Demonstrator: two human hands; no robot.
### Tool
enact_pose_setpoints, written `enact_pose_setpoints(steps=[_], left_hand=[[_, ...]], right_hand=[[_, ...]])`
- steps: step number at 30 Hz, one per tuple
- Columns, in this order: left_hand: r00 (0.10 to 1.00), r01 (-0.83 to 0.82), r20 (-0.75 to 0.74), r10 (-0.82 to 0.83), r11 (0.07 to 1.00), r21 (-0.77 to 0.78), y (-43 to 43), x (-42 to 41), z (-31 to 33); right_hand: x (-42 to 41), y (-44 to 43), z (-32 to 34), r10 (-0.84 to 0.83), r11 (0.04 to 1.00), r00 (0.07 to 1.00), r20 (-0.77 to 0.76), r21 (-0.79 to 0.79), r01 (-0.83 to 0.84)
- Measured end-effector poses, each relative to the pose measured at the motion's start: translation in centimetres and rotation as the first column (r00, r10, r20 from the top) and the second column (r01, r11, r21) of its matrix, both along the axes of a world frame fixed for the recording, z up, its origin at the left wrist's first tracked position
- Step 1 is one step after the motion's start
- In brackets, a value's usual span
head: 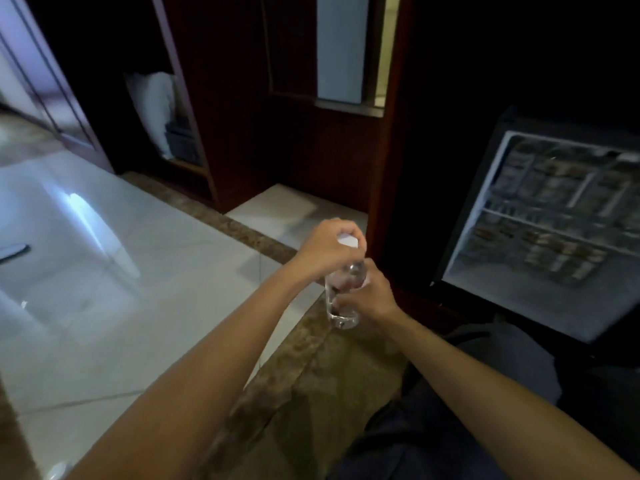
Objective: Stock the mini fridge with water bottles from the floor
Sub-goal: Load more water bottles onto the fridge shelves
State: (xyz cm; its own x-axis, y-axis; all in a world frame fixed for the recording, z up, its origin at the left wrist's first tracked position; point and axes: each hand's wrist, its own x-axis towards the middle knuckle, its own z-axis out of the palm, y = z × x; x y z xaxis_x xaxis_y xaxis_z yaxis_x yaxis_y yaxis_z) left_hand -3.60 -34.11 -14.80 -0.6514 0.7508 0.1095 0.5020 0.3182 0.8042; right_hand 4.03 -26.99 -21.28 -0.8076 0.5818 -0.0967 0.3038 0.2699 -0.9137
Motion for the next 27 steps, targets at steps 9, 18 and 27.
enact_pose_setpoints(steps=[9, 18, 27], left_hand=[[0.992, 0.045, -0.118, -0.046, 0.999, -0.013, 13.3, 2.1, 4.0], [0.899, 0.428, -0.026, -0.438, 0.889, -0.163, 25.4, 4.4, 4.3], [0.877, 0.466, 0.201, -0.437, 0.875, -0.130, 35.6, 4.7, -4.2]], right_hand=[[2.6, 12.1, 2.6, -0.186, 0.978, 0.978, -0.094, 0.080, 0.193], [7.1, 24.2, 0.6, -0.129, 0.991, 0.988, -0.084, -0.048, 0.126], [7.9, 33.1, -7.5, -0.483, 0.875, 0.859, 0.172, 0.060, 0.480]])
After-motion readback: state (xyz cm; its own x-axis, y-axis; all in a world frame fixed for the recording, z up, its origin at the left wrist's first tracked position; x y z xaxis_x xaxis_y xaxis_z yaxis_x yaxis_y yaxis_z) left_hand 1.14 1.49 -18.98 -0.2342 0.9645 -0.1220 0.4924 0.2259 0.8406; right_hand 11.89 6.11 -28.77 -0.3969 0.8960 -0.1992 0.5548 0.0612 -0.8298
